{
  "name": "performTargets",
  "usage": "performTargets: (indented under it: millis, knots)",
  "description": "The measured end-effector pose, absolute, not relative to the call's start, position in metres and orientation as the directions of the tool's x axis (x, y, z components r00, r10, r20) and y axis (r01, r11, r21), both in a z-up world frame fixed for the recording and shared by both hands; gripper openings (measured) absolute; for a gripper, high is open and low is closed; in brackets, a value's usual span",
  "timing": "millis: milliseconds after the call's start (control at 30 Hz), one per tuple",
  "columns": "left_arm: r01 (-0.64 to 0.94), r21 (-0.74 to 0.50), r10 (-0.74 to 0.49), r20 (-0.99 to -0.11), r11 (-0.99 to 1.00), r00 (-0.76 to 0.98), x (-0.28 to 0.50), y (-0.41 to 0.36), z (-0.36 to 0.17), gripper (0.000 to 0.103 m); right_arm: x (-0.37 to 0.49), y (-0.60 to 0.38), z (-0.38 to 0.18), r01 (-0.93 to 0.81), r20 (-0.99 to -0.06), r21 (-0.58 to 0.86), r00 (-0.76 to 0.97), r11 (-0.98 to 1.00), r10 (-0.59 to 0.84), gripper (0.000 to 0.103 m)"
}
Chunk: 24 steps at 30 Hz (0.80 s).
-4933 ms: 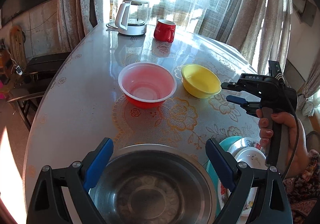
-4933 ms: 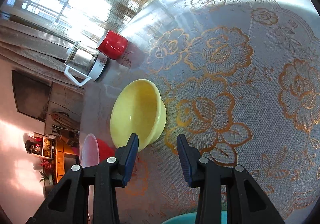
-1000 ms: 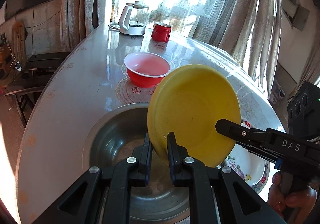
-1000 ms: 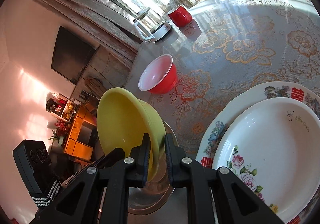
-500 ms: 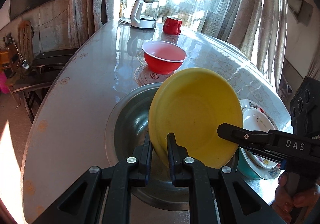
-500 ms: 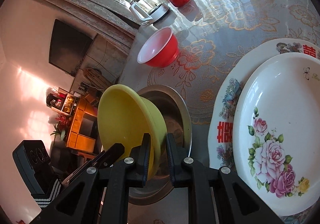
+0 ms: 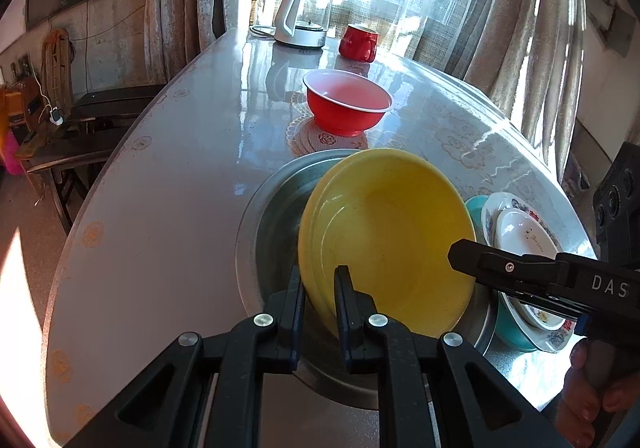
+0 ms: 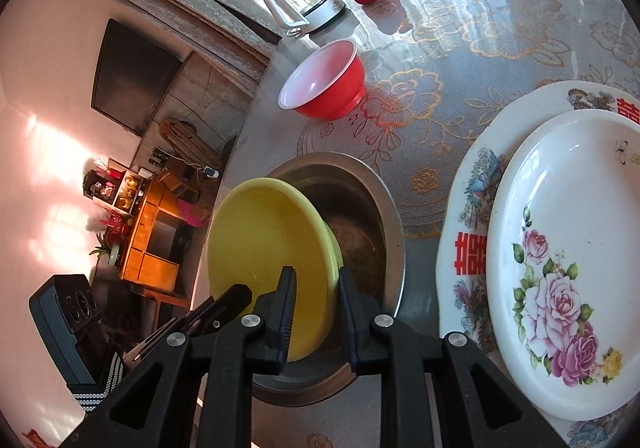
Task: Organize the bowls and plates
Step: 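Lower the yellow bowl into the steel bowl with both grippers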
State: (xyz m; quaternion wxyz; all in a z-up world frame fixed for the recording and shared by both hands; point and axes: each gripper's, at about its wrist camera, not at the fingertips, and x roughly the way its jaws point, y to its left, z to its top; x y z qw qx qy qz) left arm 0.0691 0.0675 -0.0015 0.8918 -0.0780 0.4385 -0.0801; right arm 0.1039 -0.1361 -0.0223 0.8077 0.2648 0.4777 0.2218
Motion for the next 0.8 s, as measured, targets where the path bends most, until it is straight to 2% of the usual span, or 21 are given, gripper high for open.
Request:
performTargets:
  millis: [633,800]
  knots:
    - [0.079,-0.151,-0.168,-0.778,0.985,0.606,0.070,0.060,-0.005,0.015,0.096,-0.140,-0.015,-0.117,-0.674,0.586,0.480,0.802,0.562,0.027]
    - [0.073,-0.137,-0.153,-0.774,0.988,0.615,0.072,0.060,-0.004,0.015,0.092,-0.140,-0.008,-0.127,-0.669,0.550,0.524,0.825,0.527,0.032]
